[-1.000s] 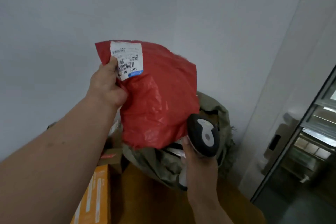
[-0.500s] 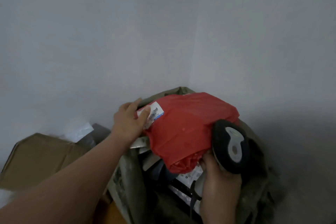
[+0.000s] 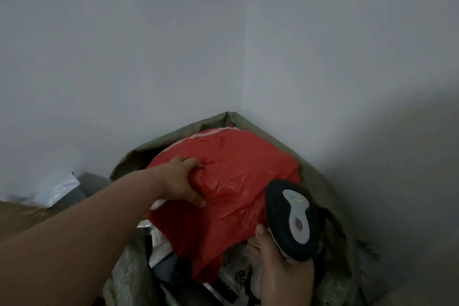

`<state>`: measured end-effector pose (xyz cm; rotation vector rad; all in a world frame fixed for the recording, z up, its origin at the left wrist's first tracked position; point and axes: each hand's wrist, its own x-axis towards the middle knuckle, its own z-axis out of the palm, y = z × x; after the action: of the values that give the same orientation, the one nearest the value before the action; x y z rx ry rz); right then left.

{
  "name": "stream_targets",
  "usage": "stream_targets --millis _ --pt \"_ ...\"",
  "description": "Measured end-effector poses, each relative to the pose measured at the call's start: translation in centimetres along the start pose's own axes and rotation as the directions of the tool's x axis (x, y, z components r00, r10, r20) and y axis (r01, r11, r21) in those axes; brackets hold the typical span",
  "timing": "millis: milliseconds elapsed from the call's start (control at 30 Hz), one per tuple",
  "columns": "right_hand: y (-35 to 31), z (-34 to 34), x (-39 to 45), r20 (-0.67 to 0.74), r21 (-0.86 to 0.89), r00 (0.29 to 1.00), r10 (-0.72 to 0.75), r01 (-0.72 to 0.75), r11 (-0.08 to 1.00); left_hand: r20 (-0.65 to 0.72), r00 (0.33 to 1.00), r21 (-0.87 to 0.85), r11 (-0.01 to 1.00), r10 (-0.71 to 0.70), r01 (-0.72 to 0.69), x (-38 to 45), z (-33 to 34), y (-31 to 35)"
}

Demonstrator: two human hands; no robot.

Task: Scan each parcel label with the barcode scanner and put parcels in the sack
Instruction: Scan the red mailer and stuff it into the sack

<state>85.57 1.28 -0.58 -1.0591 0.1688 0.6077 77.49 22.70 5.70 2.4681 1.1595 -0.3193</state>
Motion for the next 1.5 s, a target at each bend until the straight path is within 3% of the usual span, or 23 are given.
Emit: stream_targets --millis 67,167,200,300,367,533,600,733,800,867,1033,1200,1267,1333,1400,1500 --pt "-0.5 -0.5 0.7 -0.004 -0.078 0.997 -0.072 0.071 0.994 0.007 0.999 -0.03 0.999 0.043 -0.043 -0.6 -2.0 1.3" --pt "-1.5 -1.1 2.0 0.014 -0.23 0.968 -0.249 0.246 0.942 -0.131 0.972 -0.337 0.914 0.193 -0.227 -1.6 -2.6 4.0" --pt "-2.2 -1.0 2.1 0.024 -0.22 0.962 -0.27 0.269 0.938 -0.147 0.97 -0.303 0.924 0.196 -0.233 -1.6 -1.8 4.6" --pt "-3.9 -0.5 3.6 0.073 -0.237 0.961 -0.266 0.276 0.931 -0.055 0.996 0.059 0.996 0.07 -0.067 -0.6 2.5 4.2" --pt "-4.0 -0.8 4.8 0.121 -0.257 0.963 -0.241 0.265 0.929 -0.043 0.999 0.142 0.99 0.02 -0.013 -0.4 4.5 3.2" --pt "-3.9 -1.3 5.5 0.173 -0.235 0.965 -0.198 0.236 0.943 -0.09 0.994 0.334 0.942 0.056 -0.023 -0.3 5.7 2.7" --pt "-4.8 -1.1 5.5 0.163 -0.167 0.961 -0.221 0.248 0.954 -0.098 0.991 0.372 0.927 0.094 -0.051 0.0 6.2 3.5" --pt "-8.9 -0.2 4.2 0.069 0.155 0.939 -0.338 0.324 0.933 -0.066 0.986 0.5 0.86 0.15 -0.098 0.5 7.4 5.9" --pt "-10.6 -0.3 3.8 0.038 0.315 0.951 -0.306 0.279 0.907 -0.054 0.986 0.54 0.835 0.161 -0.107 0.8 7.9 6.8" --pt "-11.0 -0.4 3.4 0.081 0.363 0.96 -0.27 0.224 0.905 -0.07 0.981 0.555 0.824 0.183 -0.114 1.3 8.5 7.4" --pt "-7.4 -0.5 2.4 0.252 0.128 0.954 -0.166 0.137 0.982 -0.153 0.967 0.461 0.881 0.203 -0.112 1.9 9.5 9.9" --pt "-7.3 -0.3 2.0 0.308 0.026 0.943 -0.13 0.128 0.991 0.085 0.919 0.576 0.733 0.386 -0.362 0.1 10.3 10.6" --pt "-7.4 -0.3 1.6 0.308 -0.013 0.941 -0.138 0.15 0.989 0.011 0.909 0.466 0.803 0.416 -0.372 -0.3 9.6 9.7" --pt "-7.7 -0.3 0.5 0.32 -0.064 0.943 -0.094 0.12 0.991 -0.188 0.906 0.279 0.905 0.38 -0.321 -1.1 8.2 8.5" --pt "-7.7 -0.1 -1.0 0.366 -0.128 0.931 -0.021 0.073 0.989 -0.362 0.89 0.102 0.961 0.278 -0.258 -2.7 6.9 6.8" --pt "-6.4 0.7 -4.7 0.425 -0.269 0.903 0.057 0.066 0.961 -0.513 0.854 -0.1 0.981 0.09 -0.163 -5.7 6.5 2.6"
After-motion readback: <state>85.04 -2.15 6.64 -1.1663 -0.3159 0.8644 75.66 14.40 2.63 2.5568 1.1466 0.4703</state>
